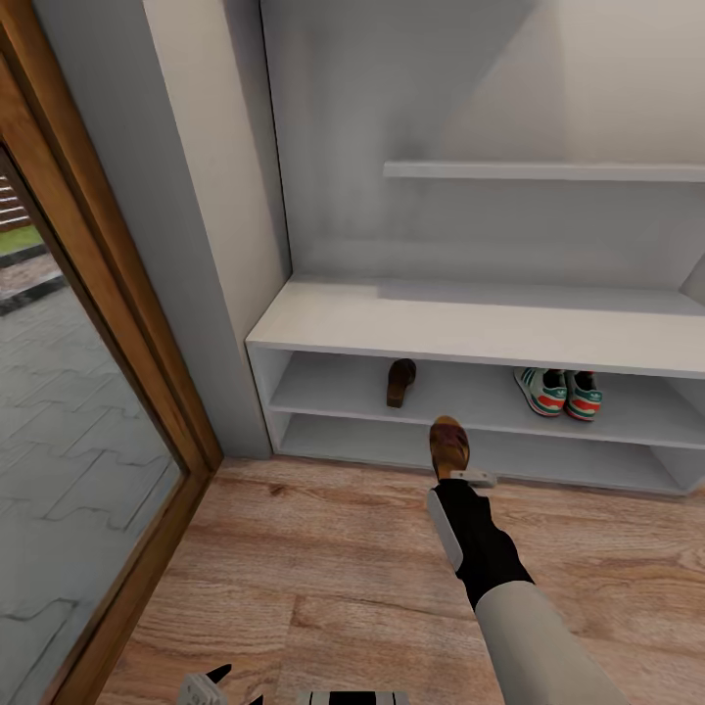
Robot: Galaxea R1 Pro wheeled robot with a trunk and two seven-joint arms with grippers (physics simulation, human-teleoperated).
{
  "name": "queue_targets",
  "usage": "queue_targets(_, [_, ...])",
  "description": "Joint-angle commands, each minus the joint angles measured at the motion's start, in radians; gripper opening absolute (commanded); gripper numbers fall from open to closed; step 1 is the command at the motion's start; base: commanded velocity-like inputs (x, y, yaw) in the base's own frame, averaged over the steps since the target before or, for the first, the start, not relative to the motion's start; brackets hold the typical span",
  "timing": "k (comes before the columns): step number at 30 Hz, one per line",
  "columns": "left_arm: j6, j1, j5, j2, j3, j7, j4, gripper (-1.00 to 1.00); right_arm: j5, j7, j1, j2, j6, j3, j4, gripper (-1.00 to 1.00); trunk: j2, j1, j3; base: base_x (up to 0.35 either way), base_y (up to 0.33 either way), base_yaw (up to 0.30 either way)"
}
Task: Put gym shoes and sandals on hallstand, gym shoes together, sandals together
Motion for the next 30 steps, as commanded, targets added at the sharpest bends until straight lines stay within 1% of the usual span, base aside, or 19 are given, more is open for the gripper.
queue_targets(1, [0.000, -0.001, 0.004, 0.000, 0.003, -0.007, 0.001, 1.00, -0.010, -0.010, 0.000, 0.000, 0.001, 0.000, 0.000, -1.00, 0.000, 0.000, -0.001, 0.000, 0.000, 0.000])
queue_targets(5, [0.000, -0.001, 0.001, -0.003, 0.003, -0.006, 0.002, 1.00, -0.010, -0.010, 0.000, 0.000, 0.001, 0.000, 0.002, -1.00, 0.000, 0.000, -0.001, 0.076, 0.000, 0.000])
queue_targets(13, [0.000, -0.001, 0.001, -0.003, 0.003, -0.006, 0.003, 1.00, -0.010, -0.010, 0.000, 0.000, 0.001, 0.001, 0.003, -1.00, 0.000, 0.000, -0.001, 0.218, 0.000, 0.000])
queue_targets(22, [0.000, -0.001, -0.002, -0.004, 0.003, -0.006, 0.003, 1.00, -0.010, -0.010, 0.000, 0.000, 0.000, 0.003, 0.003, -1.00, 0.000, 0.000, -0.001, 0.060, 0.000, 0.000])
queue_targets(30, [0.000, -0.001, -0.003, -0.004, 0.003, -0.007, 0.003, 1.00, -0.010, -0.010, 0.000, 0.000, 0.000, 0.003, 0.003, -1.00, 0.000, 0.000, -0.001, 0.285, 0.000, 0.000])
